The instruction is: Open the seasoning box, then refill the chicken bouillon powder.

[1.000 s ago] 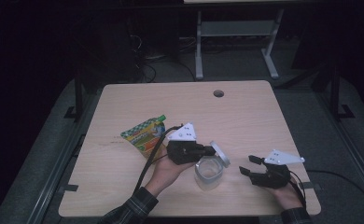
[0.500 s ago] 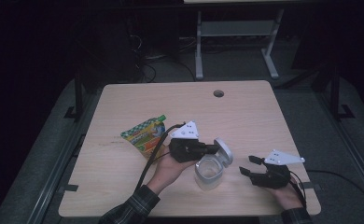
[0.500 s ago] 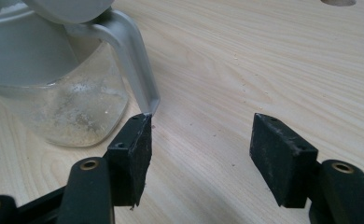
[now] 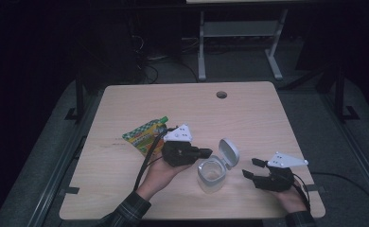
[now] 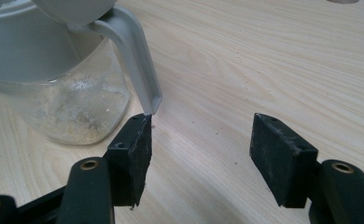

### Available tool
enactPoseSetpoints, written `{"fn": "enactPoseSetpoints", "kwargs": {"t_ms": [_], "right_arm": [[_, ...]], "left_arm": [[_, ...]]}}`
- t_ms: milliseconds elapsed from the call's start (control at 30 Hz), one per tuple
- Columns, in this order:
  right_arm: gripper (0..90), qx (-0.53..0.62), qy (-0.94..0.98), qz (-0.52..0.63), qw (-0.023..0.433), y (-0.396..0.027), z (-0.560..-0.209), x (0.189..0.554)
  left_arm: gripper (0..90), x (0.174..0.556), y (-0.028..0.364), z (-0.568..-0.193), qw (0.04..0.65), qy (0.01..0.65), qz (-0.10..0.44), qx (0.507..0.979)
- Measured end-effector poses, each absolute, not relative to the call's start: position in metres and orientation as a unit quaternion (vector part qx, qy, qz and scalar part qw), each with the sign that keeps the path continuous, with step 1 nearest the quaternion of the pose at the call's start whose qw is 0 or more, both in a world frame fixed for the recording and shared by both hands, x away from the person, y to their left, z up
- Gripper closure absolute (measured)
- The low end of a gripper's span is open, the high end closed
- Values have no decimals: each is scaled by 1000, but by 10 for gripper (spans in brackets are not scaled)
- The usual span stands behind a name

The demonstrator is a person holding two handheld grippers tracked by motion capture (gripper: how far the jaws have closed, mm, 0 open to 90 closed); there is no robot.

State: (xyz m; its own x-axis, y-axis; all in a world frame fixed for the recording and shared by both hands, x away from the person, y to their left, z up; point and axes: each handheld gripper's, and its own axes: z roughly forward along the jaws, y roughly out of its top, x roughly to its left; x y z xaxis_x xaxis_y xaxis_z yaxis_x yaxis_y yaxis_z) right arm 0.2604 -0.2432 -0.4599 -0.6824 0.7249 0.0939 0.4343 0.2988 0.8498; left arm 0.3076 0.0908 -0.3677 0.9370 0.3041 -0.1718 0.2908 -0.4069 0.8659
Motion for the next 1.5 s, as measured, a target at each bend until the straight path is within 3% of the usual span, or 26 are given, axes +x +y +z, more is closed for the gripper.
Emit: {"fn": "enactPoseSetpoints", "kwargs": {"t_ms": [1500], "right_arm": [[382,366,791,464,155,-241,-461,261]], "left_arm": [[863,275,195,-386,497,230,35,836]]}}
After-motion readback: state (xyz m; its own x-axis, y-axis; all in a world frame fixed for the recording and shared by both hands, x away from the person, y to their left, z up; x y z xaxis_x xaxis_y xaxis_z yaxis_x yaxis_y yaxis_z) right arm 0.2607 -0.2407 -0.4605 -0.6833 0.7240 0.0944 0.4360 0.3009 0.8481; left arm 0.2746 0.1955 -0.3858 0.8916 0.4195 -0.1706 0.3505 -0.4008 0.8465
